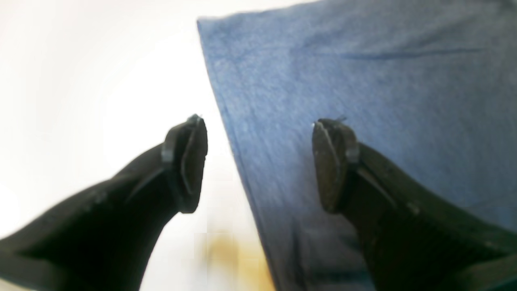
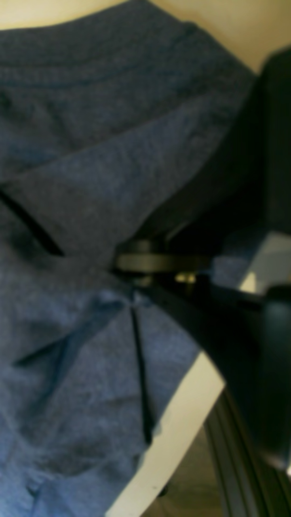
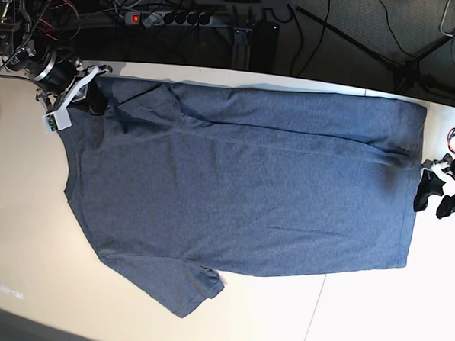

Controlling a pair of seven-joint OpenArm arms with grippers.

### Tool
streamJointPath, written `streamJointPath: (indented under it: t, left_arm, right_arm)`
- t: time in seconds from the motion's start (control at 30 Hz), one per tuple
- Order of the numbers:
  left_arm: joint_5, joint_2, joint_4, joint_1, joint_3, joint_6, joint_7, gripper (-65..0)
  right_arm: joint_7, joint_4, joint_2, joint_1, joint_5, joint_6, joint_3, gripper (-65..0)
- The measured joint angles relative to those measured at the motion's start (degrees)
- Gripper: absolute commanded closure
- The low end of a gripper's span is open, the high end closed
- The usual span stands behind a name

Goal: Fold the T-shirt properly
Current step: 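Release left gripper and regrasp the hem side further along the shirt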

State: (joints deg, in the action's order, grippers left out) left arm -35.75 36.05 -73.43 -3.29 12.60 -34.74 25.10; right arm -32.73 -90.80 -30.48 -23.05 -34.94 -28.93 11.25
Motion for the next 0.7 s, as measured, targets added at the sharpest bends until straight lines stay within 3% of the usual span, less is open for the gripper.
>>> streamJointPath:
  t: [0.2, 0.4, 0.7]
  left_arm:
    - [-2.91, 1.64, 18.08, 13.86, -9.60, -0.33, 2.95, -43.6]
    - [-7.85, 1.64, 34.05, 26.10, -19.45, -4.33, 6.08, -43.6]
    - [-10.21, -0.22, 51.01, 36.72, -21.75, -4.42, 4.96, -43.6]
  right_arm:
    - [-0.02, 0.00, -0.02, 0.00, 0.00, 0.00, 0.02, 0.0]
    - [-0.04, 0.00, -0.02, 0.00, 0.07, 0.00, 0.04, 0.0]
    - [-0.09, 0.00, 0.00, 0.00, 0.17, 0.00, 0.04, 0.0]
